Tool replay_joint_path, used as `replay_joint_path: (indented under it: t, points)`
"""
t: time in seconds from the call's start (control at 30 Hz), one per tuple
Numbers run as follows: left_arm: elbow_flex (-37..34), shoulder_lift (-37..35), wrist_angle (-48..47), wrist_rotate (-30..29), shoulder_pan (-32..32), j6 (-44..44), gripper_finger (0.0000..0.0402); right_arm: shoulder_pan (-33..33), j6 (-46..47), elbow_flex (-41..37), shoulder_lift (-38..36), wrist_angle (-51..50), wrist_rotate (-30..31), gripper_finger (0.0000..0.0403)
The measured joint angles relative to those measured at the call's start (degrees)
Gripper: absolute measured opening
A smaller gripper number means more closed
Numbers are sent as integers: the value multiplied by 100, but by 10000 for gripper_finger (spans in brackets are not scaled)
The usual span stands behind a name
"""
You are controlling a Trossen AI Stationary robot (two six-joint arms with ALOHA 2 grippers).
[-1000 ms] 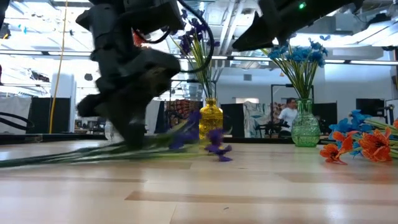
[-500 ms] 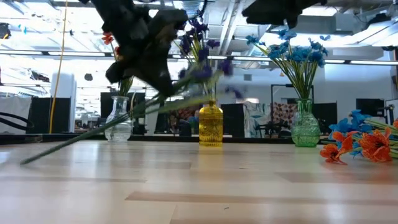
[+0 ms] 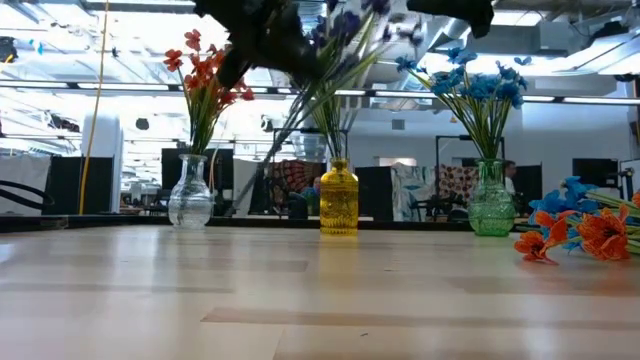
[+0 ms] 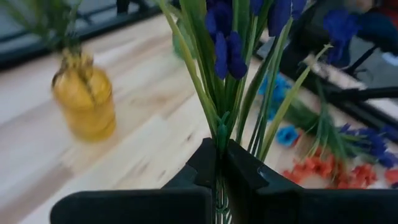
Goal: Sort flowers into vase by color
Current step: Put the left purple flower into the orange vase
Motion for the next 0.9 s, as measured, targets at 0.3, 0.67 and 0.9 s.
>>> replay_joint_path:
  t: [0.3, 0.67, 0.9]
  points:
    - [0, 0, 977, -235, 0, 869, 1, 331, 480, 0, 313, -12, -107, 191]
    - [2, 0, 1473, -333, 95, 1389, 1, 767, 609, 0, 388, 103, -105, 191]
    - [2, 0, 2042, -26, 125, 1568, 1, 580, 605, -2, 621, 194, -98, 191]
